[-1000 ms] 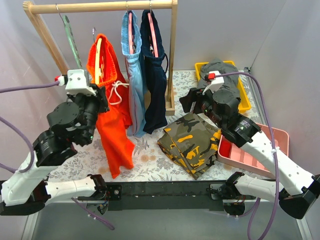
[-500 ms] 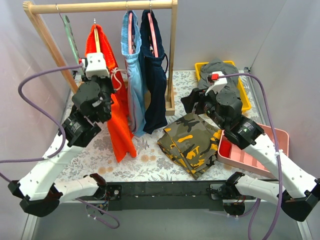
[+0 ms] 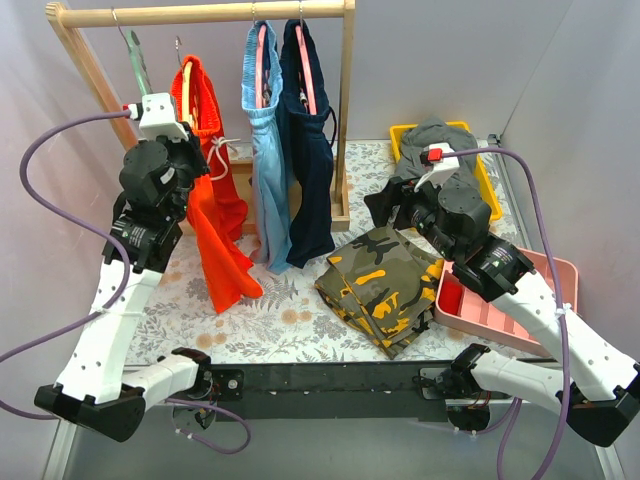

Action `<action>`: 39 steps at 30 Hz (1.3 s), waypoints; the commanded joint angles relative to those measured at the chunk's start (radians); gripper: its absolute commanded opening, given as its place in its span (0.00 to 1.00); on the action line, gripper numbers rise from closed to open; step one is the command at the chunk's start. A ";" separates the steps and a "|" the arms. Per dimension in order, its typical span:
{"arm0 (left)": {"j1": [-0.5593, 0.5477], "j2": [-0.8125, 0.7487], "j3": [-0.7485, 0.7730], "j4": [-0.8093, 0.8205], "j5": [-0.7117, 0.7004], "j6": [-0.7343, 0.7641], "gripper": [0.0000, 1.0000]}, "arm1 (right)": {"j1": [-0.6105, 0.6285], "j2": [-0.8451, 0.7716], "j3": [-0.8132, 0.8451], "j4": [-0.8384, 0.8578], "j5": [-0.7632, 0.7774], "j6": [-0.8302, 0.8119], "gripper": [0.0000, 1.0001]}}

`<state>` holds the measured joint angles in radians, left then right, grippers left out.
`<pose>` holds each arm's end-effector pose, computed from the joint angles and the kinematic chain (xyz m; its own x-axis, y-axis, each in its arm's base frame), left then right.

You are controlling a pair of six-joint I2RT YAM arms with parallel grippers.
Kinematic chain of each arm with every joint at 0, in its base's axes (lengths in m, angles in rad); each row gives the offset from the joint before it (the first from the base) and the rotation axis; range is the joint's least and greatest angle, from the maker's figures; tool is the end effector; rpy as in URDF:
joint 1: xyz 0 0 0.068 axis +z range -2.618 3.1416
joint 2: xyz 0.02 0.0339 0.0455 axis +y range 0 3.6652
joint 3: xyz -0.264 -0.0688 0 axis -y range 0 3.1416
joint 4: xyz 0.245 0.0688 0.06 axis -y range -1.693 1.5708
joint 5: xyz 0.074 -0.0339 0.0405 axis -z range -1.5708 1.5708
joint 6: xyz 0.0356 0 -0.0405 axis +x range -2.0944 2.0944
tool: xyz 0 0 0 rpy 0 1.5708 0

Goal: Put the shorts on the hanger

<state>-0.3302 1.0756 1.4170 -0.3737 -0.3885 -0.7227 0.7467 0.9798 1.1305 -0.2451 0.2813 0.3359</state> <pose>0.2051 -0.0560 0.4809 0.0155 -0.6524 -0.7577 -0.0638 0.7556 -0.6519 0.1637 0.1380 0.4186 -0.2135 0.2338 -0.9485 -0.4018 0.8640 0.3034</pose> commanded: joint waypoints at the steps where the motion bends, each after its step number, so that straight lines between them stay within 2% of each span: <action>1: 0.033 -0.034 0.080 0.072 0.152 -0.006 0.00 | 0.002 -0.006 0.012 0.032 -0.011 -0.021 0.76; 7: 0.033 -0.043 0.082 0.071 0.160 -0.007 0.00 | 0.003 -0.006 0.012 0.040 -0.013 -0.035 0.76; 21: 0.043 0.081 0.295 0.062 0.131 0.039 0.00 | 0.003 0.010 0.029 0.041 -0.011 -0.051 0.76; 27: 0.063 0.144 0.316 0.061 0.152 0.037 0.00 | 0.003 0.016 0.037 0.041 -0.024 -0.046 0.76; 32: 0.132 0.178 0.294 0.084 0.253 -0.006 0.00 | 0.003 0.023 0.055 0.026 -0.028 -0.049 0.76; 36: 0.236 0.179 0.254 0.125 0.364 -0.084 0.00 | 0.003 0.023 0.058 0.021 -0.027 -0.049 0.76; 39: 0.252 0.179 0.231 0.122 0.428 -0.101 0.00 | 0.003 0.025 0.063 0.013 -0.027 -0.046 0.76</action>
<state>-0.1104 1.2930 1.6543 -0.3824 -0.0830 -0.7773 0.7467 1.0073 1.1397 -0.2443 0.2592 0.3065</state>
